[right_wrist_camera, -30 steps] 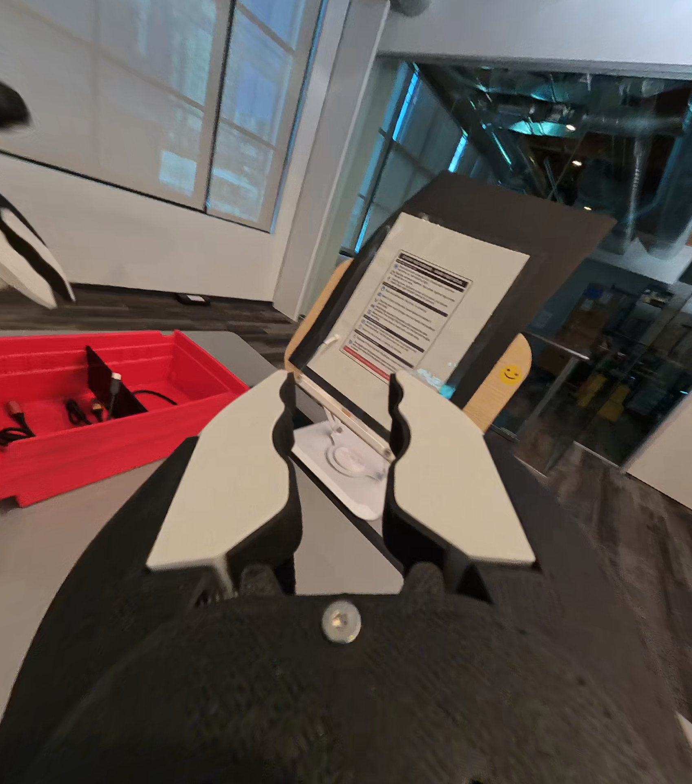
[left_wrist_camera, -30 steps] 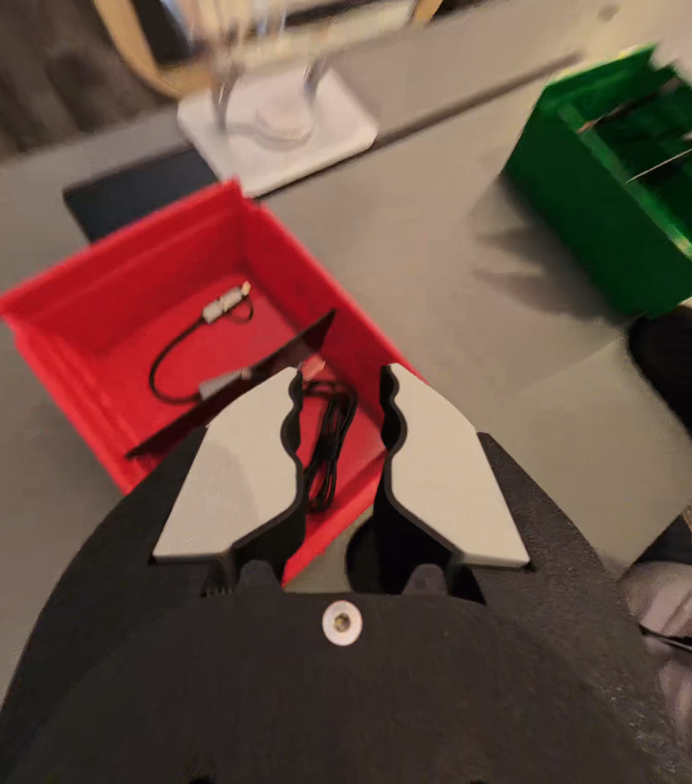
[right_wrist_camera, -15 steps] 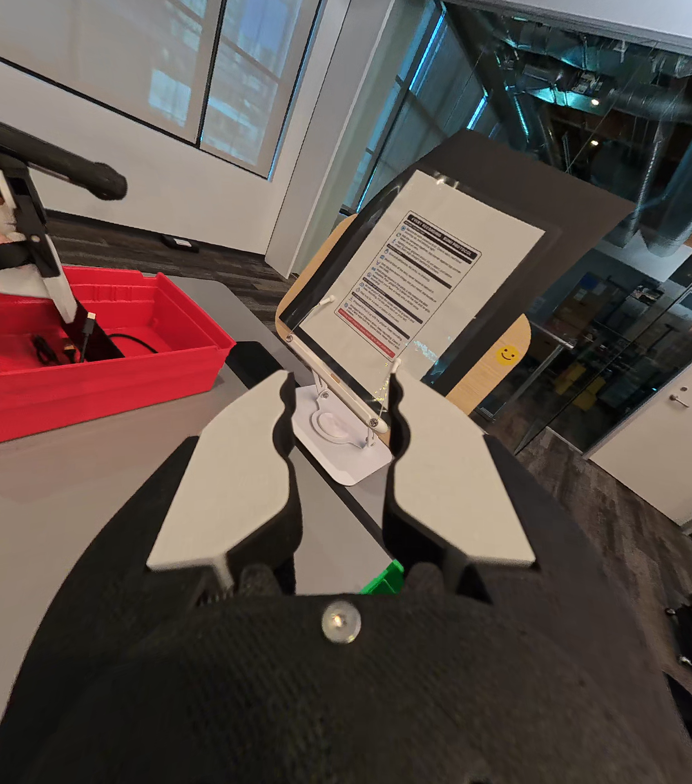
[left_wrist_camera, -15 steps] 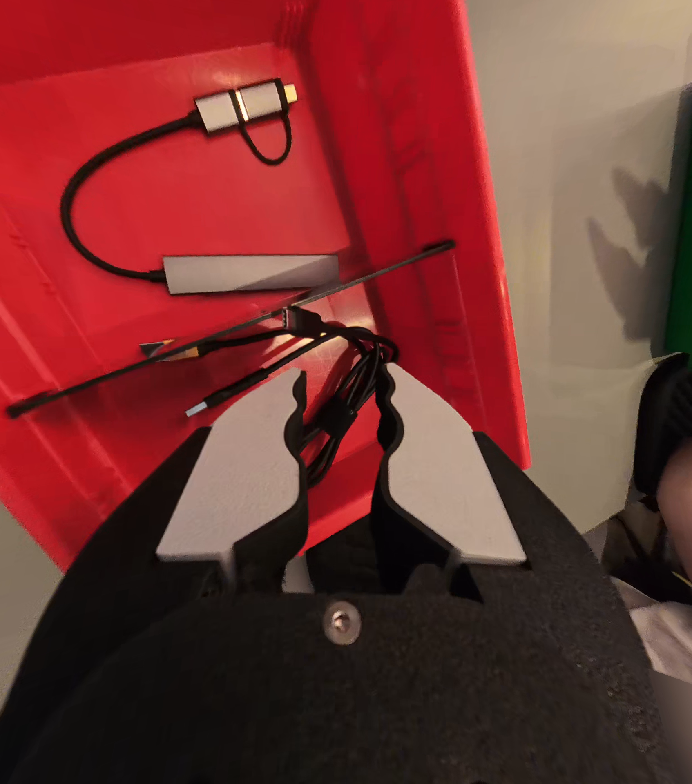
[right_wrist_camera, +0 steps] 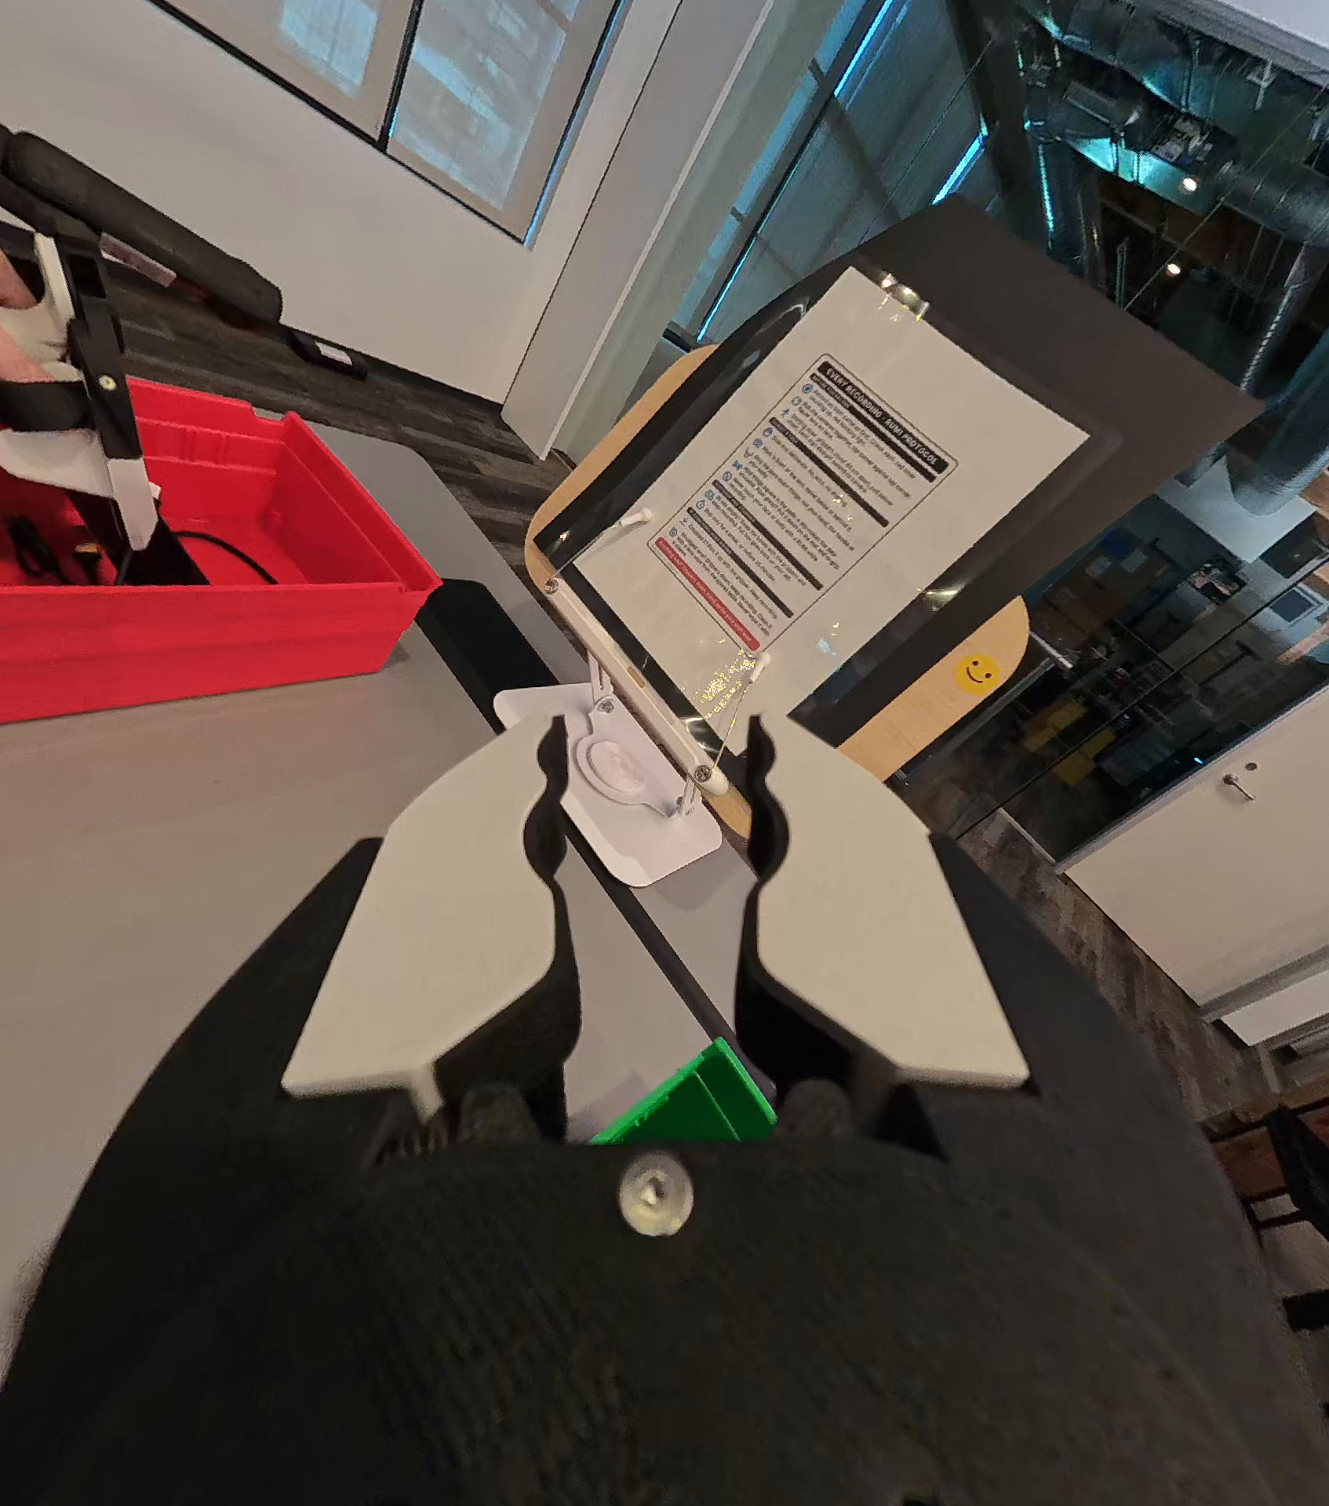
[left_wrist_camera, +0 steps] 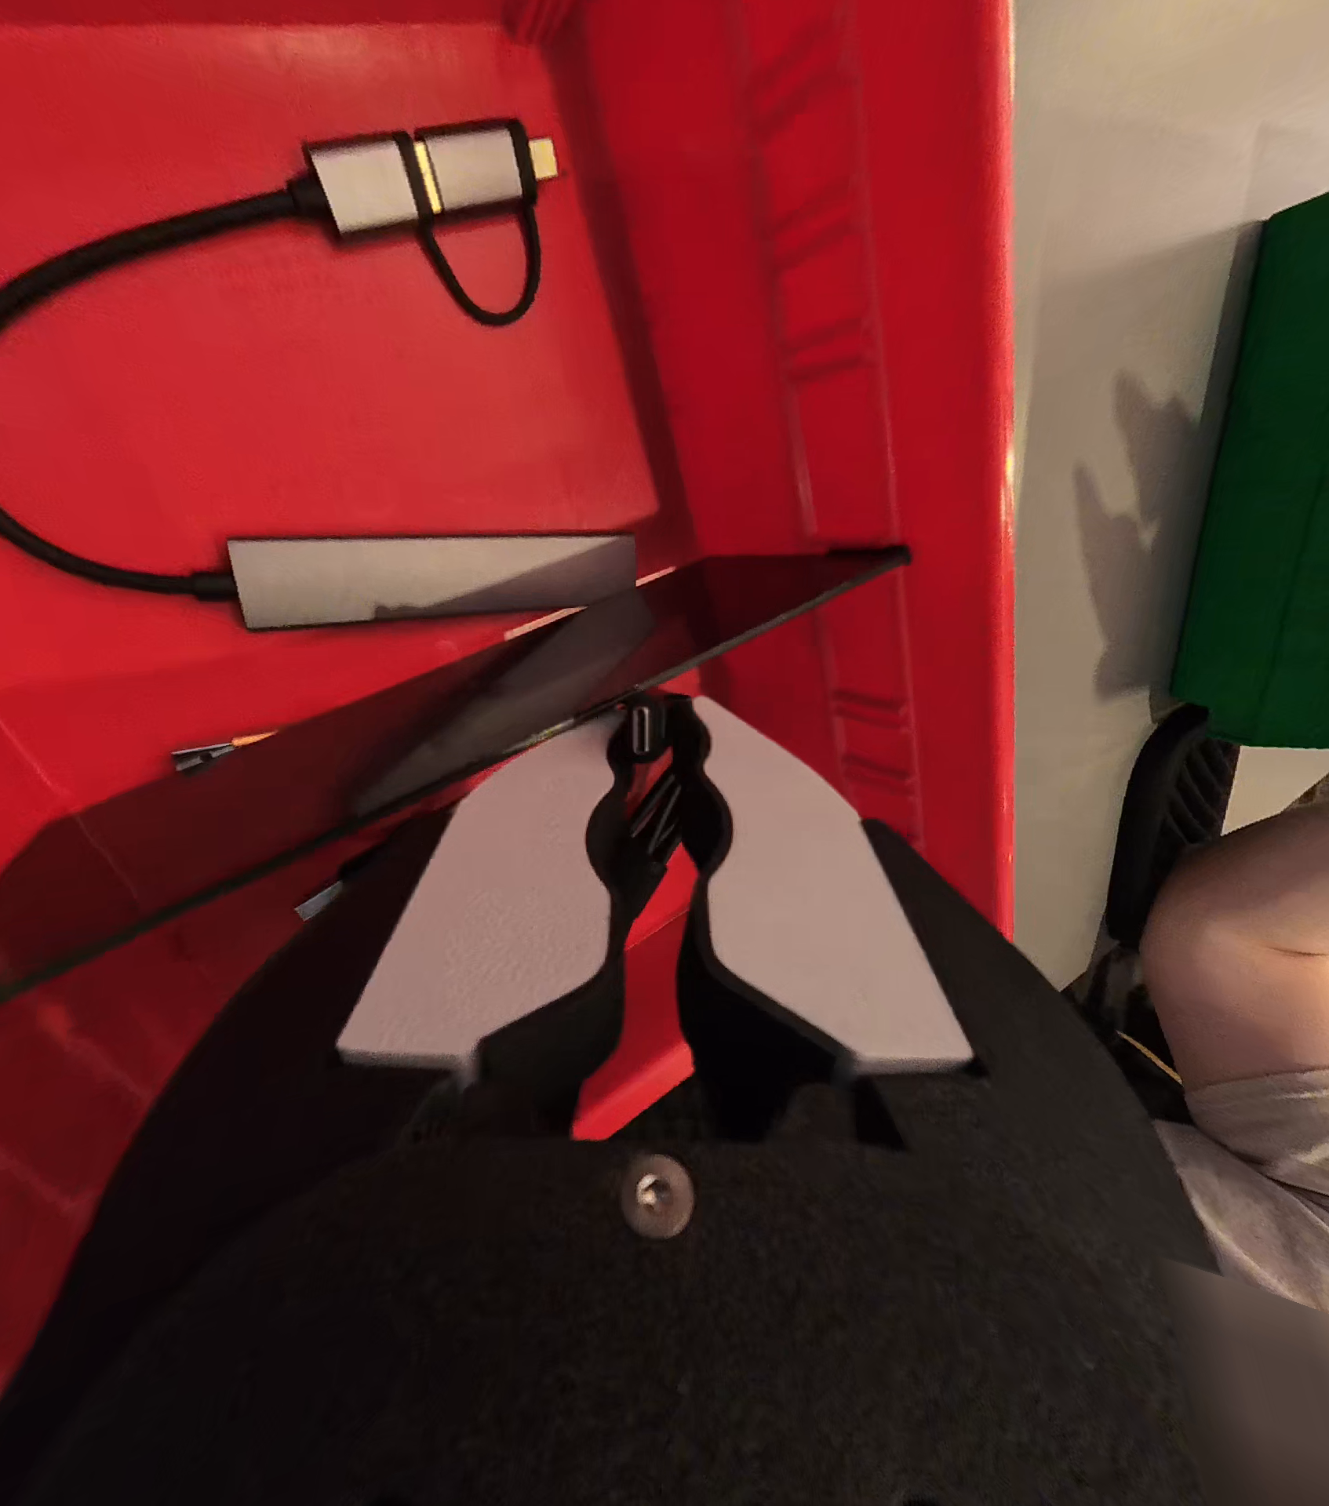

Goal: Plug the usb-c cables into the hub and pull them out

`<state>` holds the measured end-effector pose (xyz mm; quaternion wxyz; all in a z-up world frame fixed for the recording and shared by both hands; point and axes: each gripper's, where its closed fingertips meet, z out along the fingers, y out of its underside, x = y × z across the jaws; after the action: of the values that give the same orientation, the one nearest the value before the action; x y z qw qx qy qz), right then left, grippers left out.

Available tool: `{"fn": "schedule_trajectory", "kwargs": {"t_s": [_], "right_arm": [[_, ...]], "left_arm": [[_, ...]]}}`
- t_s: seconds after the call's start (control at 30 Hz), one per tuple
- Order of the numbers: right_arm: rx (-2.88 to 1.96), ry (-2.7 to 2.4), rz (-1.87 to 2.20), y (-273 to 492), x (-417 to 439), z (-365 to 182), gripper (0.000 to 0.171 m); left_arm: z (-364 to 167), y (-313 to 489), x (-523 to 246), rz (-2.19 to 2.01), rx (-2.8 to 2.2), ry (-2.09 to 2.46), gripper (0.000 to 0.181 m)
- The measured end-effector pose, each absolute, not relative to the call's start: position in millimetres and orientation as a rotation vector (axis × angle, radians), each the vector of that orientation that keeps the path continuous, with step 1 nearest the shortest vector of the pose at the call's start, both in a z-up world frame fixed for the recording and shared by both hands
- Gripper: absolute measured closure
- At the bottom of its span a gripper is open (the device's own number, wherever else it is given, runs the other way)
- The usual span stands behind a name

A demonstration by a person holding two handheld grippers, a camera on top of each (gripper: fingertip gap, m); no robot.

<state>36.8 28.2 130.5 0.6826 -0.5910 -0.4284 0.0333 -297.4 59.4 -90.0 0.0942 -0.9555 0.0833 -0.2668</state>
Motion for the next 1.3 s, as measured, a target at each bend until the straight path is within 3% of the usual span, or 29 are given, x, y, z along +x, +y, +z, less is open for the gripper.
{"fn": "schedule_trajectory", "kwargs": {"t_s": [0.37, 0.63, 0.8, 1.1, 1.3], "right_arm": [[-1.338, -1.002, 0.011, 31.2, 34.0, 122.9, 0.128], [-1.340, -1.037, -0.017, 32.0, 27.5, 118.1, 0.128], [-1.339, -1.046, -0.050, 31.6, 27.4, 118.1, 0.128], [-1.351, -1.024, -0.084, 27.8, 45.4, 121.4, 0.128], [-1.631, -0.826, -0.184, 37.6, 139.0, 96.6, 0.127]], "left_arm": [[-36.1, 48.8, -286.4, -0.838, -2.627, 0.411, 0.175], [69.2, 26.8, -285.3, -0.743, -2.200, 0.436, 0.175], [132.1, -27.1, -229.5, -0.903, -1.878, 0.729, 0.175], [72.0, -30.6, -117.5, -0.993, -2.011, 1.132, 0.175], [35.8, -33.4, -81.6, -1.056, -2.104, 1.246, 0.175]]}}
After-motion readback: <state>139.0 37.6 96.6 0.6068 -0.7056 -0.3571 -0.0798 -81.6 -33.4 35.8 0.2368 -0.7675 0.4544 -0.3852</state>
